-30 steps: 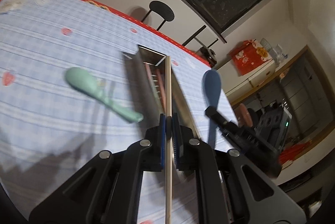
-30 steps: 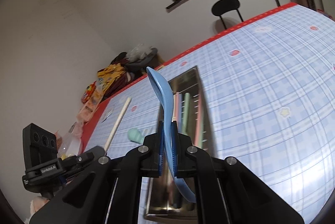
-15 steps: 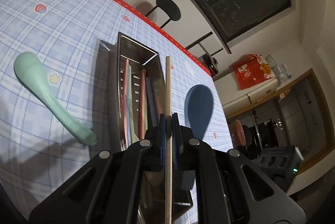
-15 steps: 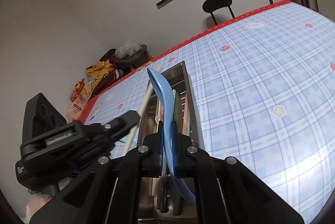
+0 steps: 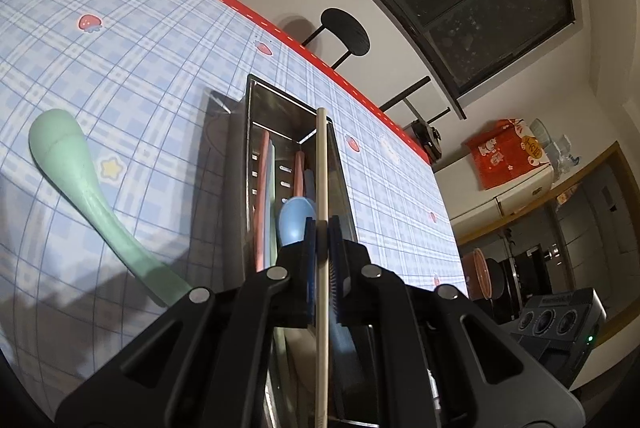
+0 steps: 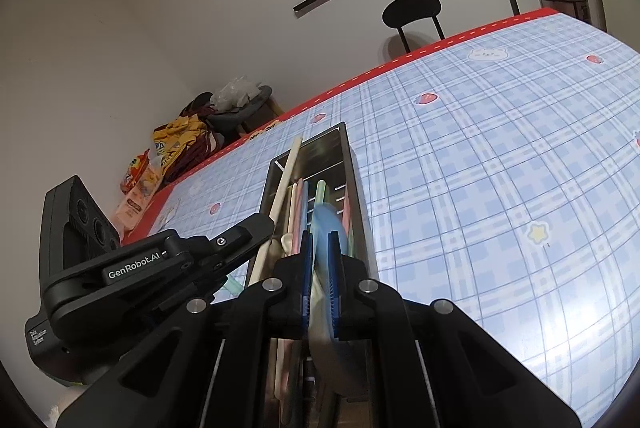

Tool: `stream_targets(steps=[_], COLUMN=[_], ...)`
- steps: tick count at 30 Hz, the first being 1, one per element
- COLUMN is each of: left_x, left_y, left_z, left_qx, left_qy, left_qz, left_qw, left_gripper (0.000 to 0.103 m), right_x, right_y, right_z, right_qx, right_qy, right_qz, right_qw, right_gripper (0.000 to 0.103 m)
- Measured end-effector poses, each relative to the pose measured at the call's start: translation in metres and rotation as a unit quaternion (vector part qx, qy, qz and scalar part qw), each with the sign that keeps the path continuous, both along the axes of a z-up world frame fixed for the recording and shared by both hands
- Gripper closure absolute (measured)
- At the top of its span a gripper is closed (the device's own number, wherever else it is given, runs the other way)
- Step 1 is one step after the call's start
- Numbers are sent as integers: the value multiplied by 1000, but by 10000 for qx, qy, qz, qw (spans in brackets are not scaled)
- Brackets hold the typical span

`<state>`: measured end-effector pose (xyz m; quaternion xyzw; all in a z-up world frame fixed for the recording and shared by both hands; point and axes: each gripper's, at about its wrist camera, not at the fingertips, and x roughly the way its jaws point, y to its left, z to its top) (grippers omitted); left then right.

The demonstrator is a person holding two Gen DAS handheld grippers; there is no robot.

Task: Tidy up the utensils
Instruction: 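Lower both utensils into the caddy and open both grippers, then move both grippers back toward the pink and mint-green spoons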

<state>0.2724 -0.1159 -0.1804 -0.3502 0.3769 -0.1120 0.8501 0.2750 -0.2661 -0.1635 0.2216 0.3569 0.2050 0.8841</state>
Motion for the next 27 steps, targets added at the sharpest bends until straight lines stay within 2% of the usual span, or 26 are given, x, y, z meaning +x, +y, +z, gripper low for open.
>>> stream_targets(steps=[6,8,10,14,15,16,19,22,24,25,27], left_x=[-2,-4,-7,-19,-24,-25,-34,-44,-51,-55,-63], left_y=[7,12,16,23,24,26,35,44,51,53,59], left_z=[18,26,33,48,49,51,56,58,62,63,68], left_qx=[277,423,576,1145,1251,1365,1695,1895,2060,2125,2241], left_qy=[-255,-366,-459,-684,-710,-728,-769,-801,-845,-865,-919], left_qz=[13,36,50,82,108,139,283,390,451,481,551], left_qw=[9993,9984,9973,9910,9895,9879,9821,9778,9739,9721,9686], left_gripper=[78,71,64,51,48,43,27,17,16,10,8], right_x=[-5,-8,-11,-20,-21,-23,-29,-33,-34,-35,-36], right_y=[2,3,4,11,13,15,24,30,34,35,38], right_z=[6,8,11,17,18,19,22,24,23,23,22], right_qx=[-166,-265,-389,-673,-740,-823,-1094,-1298,-1366,-1399,-1493], right_qy=[-76,-118,-162,-302,-327,-355,-480,-582,-594,-597,-596], right_qz=[-65,-97,-132,-96,-99,-96,-82,-77,-48,-48,-53], right_qw=[9998,9995,9990,9972,9967,9959,9928,9898,9888,9884,9870], right_gripper=[92,81,60,40,31,23,10,6,6,6,6])
